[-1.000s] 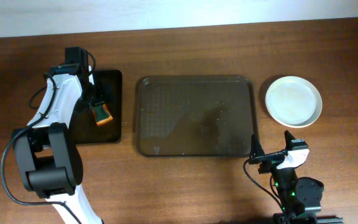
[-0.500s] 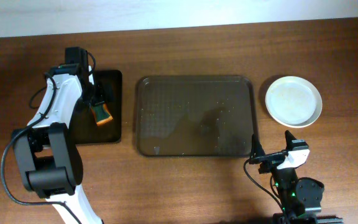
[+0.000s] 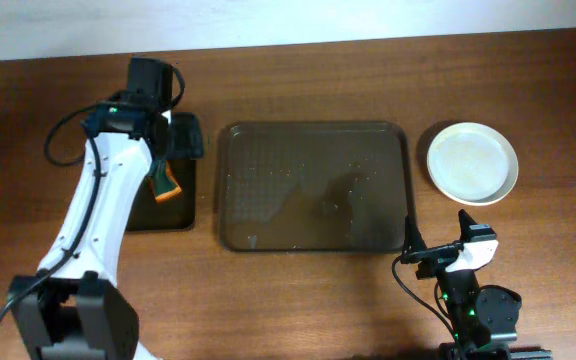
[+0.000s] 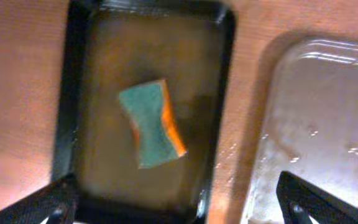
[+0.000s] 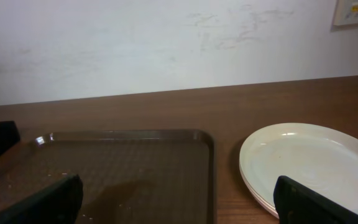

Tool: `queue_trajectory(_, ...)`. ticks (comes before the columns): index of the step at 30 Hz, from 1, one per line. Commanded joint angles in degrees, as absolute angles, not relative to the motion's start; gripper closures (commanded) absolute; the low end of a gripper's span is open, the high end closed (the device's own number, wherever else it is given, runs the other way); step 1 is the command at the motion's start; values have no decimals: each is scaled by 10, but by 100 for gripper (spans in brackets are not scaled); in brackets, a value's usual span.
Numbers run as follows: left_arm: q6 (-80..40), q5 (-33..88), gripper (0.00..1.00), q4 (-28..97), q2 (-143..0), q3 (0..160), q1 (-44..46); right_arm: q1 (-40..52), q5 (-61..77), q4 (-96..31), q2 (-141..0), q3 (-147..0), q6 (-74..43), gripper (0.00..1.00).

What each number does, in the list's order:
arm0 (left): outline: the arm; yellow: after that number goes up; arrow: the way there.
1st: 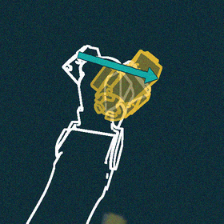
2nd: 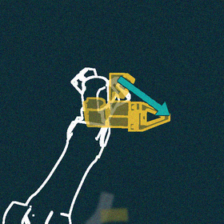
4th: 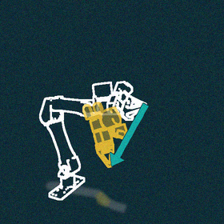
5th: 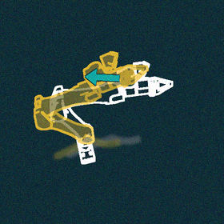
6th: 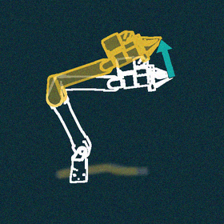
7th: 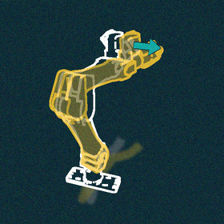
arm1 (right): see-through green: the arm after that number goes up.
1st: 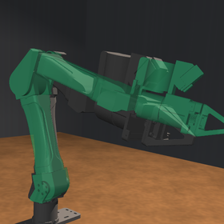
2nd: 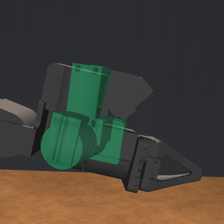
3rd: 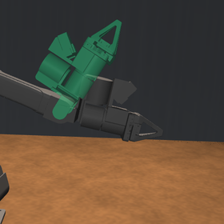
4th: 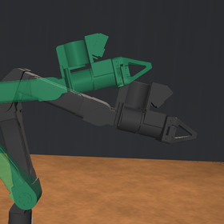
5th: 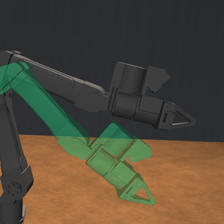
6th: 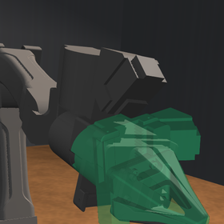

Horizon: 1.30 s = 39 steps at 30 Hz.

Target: Clean dirty plates on tray and stack at the side

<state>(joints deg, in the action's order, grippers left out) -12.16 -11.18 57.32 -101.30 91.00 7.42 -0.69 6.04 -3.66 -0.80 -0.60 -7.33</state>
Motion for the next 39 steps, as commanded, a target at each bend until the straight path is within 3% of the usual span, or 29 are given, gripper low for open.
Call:
queue_trajectory(1,-117,-159,1,574,-915,828,70,-4,53,-41,-2,-3,-73,2)
queue_trajectory(7,-116,-187,1,379,-514,423,46,-4,53,-41,-2,-3,-73,2)
queue_trajectory(10,-116,-187,1,218,-340,257,46,-4,53,-41,-2,-3,-73,2)
queue_trajectory(15,-65,-98,1,31,-171,85,40,-4,53,-41,-2,-3,-73,2)
queue_trajectory(20,-37,-40,1,14,-44,5,-5,-4,53,-41,-2,-3,-73,2)
queue_trajectory(22,16,2,1,48,-2,5,-24,-4,53,-41,-2,-3,-73,2)
queue_trajectory(39,18,-8,1,48,-3,5,-24,-4,53,-41,-2,-3,-73,1)
